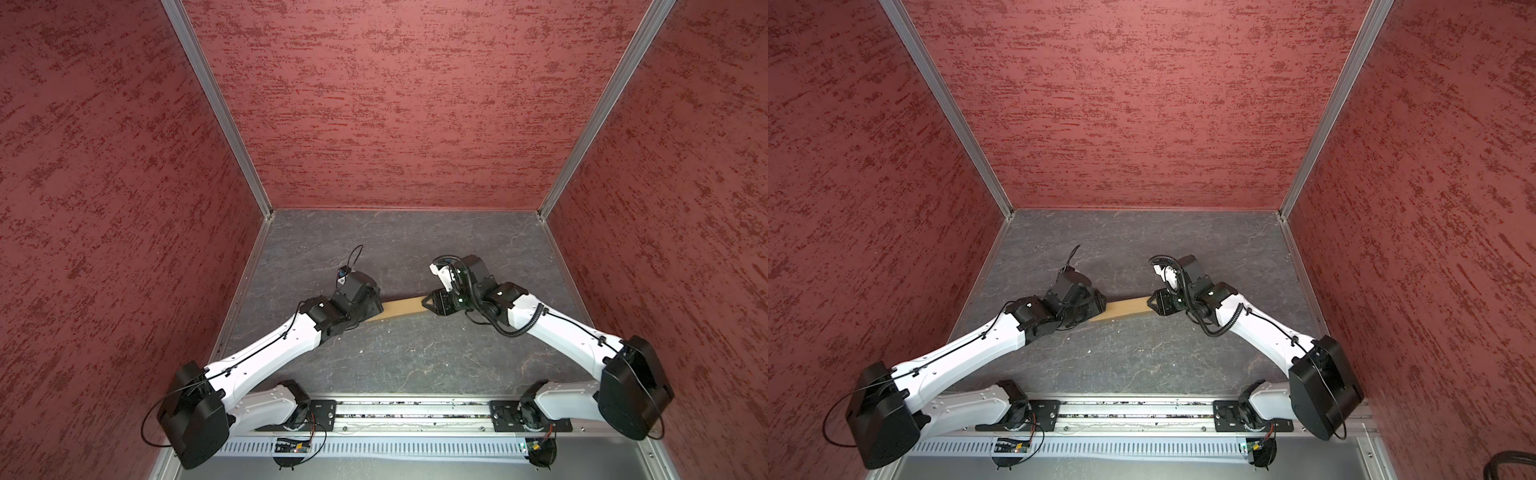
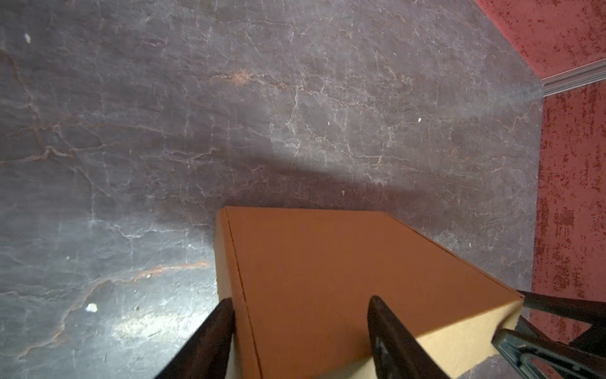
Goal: Fold the paper box
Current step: 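Press the closed brown box flat on the table with both grippers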
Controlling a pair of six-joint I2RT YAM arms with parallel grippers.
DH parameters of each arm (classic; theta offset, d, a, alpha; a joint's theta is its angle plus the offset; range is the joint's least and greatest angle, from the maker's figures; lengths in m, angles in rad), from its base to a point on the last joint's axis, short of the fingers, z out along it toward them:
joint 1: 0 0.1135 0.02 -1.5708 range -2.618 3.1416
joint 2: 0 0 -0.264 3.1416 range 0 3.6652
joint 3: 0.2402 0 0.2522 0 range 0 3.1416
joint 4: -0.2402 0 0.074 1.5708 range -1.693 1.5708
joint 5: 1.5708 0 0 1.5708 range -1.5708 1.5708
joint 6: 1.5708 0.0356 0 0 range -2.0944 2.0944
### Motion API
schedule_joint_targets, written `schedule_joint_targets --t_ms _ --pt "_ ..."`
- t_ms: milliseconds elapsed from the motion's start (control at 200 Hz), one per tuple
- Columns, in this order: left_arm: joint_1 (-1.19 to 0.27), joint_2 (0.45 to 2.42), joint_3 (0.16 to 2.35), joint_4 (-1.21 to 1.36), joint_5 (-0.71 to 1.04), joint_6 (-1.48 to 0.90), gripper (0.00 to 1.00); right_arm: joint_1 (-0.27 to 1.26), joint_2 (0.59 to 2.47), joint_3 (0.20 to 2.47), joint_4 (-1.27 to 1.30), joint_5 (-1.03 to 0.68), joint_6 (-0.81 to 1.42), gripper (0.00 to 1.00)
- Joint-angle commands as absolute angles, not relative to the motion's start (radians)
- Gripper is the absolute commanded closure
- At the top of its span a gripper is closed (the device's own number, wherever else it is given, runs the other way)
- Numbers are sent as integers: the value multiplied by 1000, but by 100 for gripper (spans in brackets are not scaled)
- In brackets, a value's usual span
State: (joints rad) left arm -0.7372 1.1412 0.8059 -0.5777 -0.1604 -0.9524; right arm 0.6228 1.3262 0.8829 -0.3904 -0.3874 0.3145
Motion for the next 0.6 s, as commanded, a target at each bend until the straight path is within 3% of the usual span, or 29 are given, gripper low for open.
schedule_joint_targets --t_ms 0,421,591 --pt "-778 1120 780 -577 -137 -1000 36 663 1304 843 -369 -445 347 57" --pt "-742 1021 766 -634 -195 -985 34 666 1149 793 -403 -439 381 41" --pt "-720 996 752 -638 -185 -973 34 664 1151 797 -427 -398 416 39"
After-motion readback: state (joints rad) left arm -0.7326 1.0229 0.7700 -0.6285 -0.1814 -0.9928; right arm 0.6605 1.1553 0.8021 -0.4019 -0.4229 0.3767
